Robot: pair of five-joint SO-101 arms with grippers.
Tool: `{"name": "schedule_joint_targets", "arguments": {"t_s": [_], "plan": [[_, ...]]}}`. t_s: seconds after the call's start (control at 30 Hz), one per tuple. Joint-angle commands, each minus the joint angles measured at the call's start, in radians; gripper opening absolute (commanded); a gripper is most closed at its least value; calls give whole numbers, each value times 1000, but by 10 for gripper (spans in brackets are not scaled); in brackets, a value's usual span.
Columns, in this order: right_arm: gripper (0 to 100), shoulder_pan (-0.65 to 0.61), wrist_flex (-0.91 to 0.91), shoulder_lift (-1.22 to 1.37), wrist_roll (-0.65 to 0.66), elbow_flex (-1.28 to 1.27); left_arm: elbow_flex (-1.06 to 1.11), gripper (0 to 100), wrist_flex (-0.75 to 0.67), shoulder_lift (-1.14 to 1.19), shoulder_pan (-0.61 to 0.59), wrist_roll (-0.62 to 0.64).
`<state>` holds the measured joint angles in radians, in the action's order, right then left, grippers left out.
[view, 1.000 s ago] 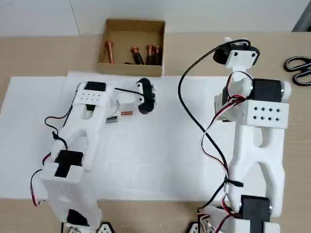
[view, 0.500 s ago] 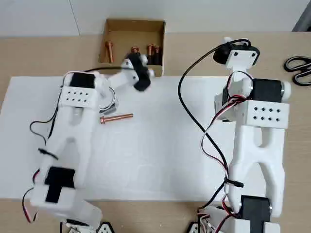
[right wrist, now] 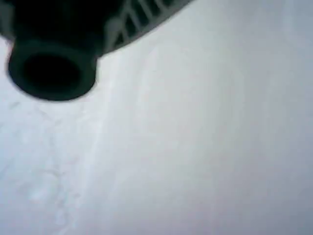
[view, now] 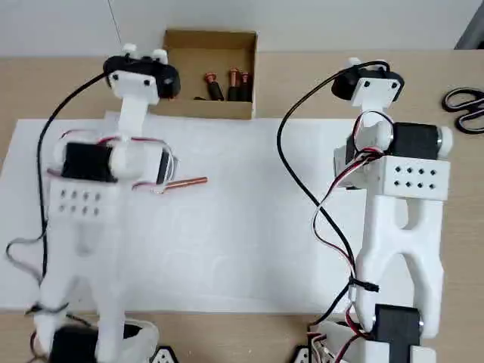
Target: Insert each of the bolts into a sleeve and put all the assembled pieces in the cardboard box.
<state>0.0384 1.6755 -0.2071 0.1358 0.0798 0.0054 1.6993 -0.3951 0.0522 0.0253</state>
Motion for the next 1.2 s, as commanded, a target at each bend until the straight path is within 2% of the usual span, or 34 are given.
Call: {"name": "schedule_joint_targets", "arguments": {"t_s": [0.0, 0.1, 0.17, 0.3, 0.47, 0.6, 0.8, 0.97, 1.17], "plan": [[4, 7, -5, -56, 8, 6, -36, 131, 52, -233, 0, 14], [4, 7, 2, -56, 6, 6, 36, 130, 28, -382, 5, 15], [4, 7, 5, -56, 6, 6, 122, 130, -37, -450, 5, 41], [4, 7, 5, -56, 6, 6, 291, 130, -84, -479, 0, 183], [4, 5, 7, -56, 6, 5, 337, 130, -141, -307, -3, 419], [4, 5, 7, -56, 6, 5, 220, 130, -164, -103, -5, 588], [4, 5, 4, -56, 6, -40, -10, 130, -104, 181, -72, 649], [4, 5, -1, -56, 6, -41, -162, 131, -60, 394, -152, 784], [4, 5, -1, -56, 5, -41, -249, 131, 34, 543, -103, 806]]}}
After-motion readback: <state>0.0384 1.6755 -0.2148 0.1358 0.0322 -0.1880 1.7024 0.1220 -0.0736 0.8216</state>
